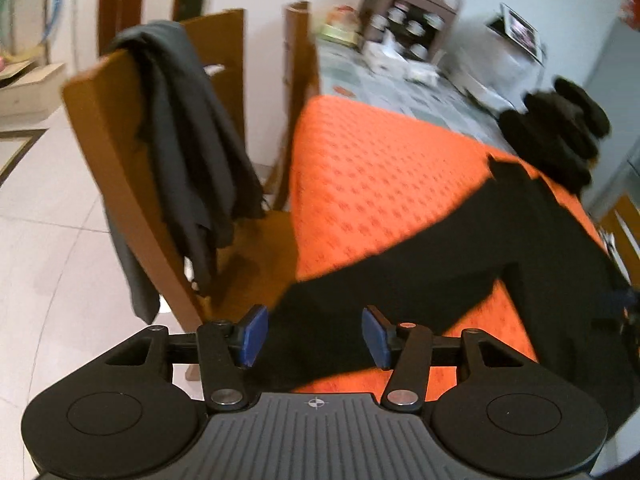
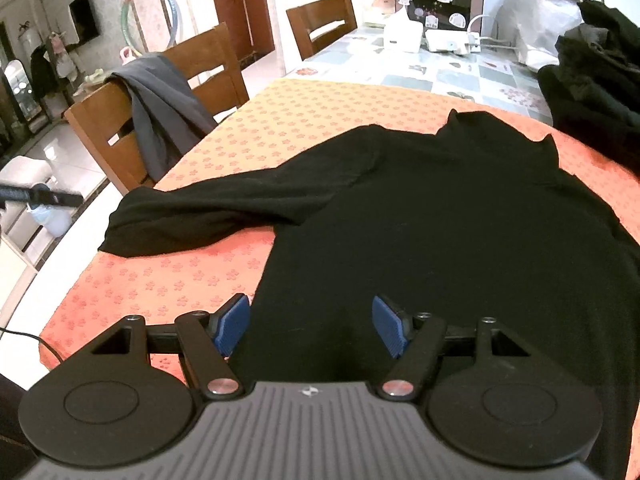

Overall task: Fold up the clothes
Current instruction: 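Grasp the sweater sleeve end with the left gripper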

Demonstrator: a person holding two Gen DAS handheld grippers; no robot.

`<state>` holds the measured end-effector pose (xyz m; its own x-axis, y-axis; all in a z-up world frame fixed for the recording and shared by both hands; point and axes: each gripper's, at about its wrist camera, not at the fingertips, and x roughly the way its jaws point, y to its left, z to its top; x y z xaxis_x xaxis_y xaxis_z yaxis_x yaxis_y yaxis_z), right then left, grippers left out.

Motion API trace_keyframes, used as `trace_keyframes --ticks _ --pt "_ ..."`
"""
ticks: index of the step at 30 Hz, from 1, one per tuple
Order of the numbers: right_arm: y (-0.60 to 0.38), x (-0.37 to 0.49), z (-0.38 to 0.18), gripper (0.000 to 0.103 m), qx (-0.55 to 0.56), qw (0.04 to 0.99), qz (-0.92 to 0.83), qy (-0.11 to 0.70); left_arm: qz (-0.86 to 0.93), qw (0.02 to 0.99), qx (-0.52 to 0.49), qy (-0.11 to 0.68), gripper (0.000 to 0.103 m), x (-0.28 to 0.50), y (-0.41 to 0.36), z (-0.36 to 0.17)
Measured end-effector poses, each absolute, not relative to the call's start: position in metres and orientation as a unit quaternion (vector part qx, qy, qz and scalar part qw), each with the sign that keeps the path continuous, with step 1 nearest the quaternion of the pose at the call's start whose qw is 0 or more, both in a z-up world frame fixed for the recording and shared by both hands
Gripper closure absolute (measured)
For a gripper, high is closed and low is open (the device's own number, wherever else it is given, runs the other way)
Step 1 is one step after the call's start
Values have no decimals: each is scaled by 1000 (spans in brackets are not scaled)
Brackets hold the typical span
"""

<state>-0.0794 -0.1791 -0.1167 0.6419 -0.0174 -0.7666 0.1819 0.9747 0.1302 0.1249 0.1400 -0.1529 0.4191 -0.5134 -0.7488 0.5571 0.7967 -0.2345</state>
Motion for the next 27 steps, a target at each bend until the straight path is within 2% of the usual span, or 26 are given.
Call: trace_keyframes --ticks 2,5,14,15,16,17,18,27 --pt "-178 -81 -115 29 96 901 -57 419 -325 838 39 436 52 119 139 -164" --pt "-177 -83 -113 29 93 900 -61 421 -338 830 66 438 64 115 142 -178" --pt "-171 -83 -112 29 80 896 -60 434 -390 818 108 408 66 119 120 -183" --pt "-170 -82 -112 29 78 896 -58 434 -395 816 114 407 77 119 116 -184" --pt "-169 -81 -112 29 76 896 -56 435 -397 816 122 402 78 119 113 -184" --pt "-167 -81 -112 29 74 896 -55 435 -398 816 129 398 89 119 110 -183" --pt "-167 -80 -111 29 72 896 -53 435 -397 818 136 393 93 119 109 -182" --pt "-166 -76 -107 29 68 900 -40 430 -371 837 182 360 95 89 109 -130"
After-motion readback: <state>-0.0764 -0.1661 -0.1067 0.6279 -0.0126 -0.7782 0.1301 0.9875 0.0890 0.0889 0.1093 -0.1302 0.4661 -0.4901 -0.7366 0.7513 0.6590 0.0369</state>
